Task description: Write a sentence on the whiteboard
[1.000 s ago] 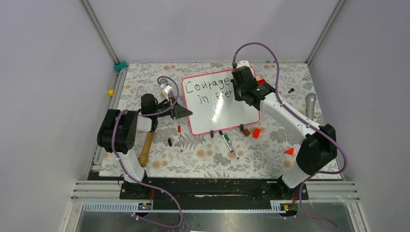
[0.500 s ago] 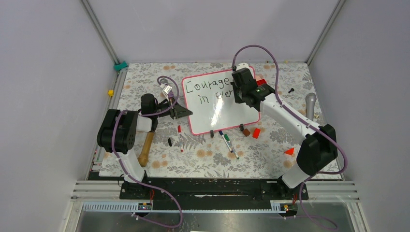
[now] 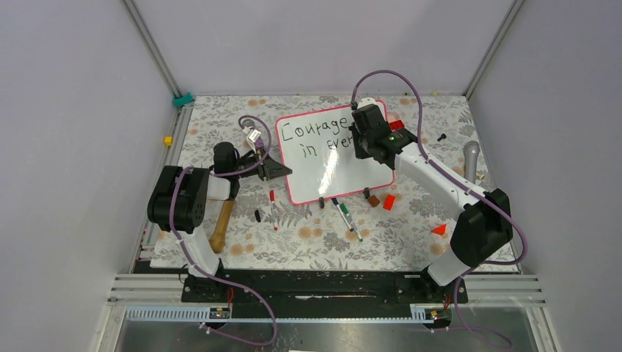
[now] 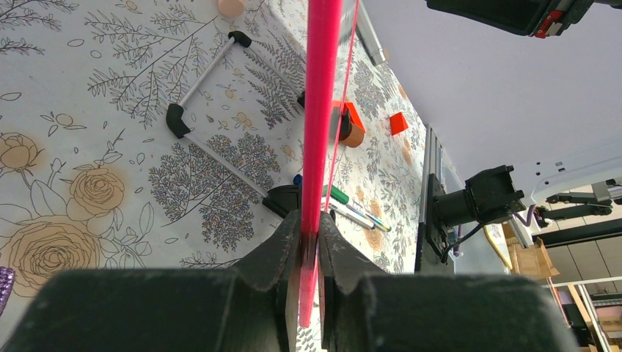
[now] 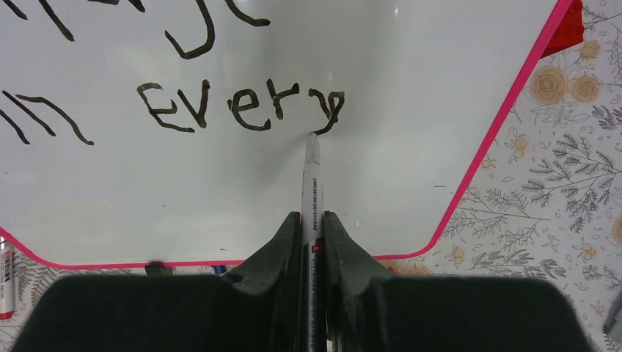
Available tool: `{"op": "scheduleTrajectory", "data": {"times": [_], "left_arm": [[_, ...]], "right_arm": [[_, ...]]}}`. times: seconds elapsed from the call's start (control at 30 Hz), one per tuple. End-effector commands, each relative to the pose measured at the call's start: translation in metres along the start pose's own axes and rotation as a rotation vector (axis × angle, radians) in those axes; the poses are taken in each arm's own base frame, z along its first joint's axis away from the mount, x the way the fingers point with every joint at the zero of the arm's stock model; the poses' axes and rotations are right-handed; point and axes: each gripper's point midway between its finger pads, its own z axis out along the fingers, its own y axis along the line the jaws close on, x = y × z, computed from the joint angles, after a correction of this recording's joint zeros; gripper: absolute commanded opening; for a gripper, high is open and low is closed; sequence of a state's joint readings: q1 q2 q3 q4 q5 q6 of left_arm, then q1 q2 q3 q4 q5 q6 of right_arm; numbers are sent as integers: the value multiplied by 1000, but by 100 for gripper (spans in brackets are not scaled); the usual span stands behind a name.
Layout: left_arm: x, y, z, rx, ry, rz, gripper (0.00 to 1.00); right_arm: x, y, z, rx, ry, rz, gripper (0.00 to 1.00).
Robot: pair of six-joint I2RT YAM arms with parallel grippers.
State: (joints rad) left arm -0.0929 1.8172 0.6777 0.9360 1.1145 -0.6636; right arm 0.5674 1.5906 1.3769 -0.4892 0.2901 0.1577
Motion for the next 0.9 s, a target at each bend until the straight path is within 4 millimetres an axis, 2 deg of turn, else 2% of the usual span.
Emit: {"op": "scheduleTrajectory", "data": {"times": [0.0,0.27,0.43,0.7,0.87], "left_arm": [[-6,8,-5,-20,-33,19,0],[-6,8,-5,-19,-33,20,0],[-6,8,-5,-20,-33,20,0],[-7,8,-5,-16,-35,20,0],[-7,8,-5,-17,-34,16,0]], "right_arm": [[-5,5,-5,-40,-11,22,0],[-19,8,-9,-52,-39,37,0],[-25,5,-20,-50,-65,45,0],[-40,4,-63,-128,-203,97,0],[-37,-1,-86,-154,-267,140,0]]}}
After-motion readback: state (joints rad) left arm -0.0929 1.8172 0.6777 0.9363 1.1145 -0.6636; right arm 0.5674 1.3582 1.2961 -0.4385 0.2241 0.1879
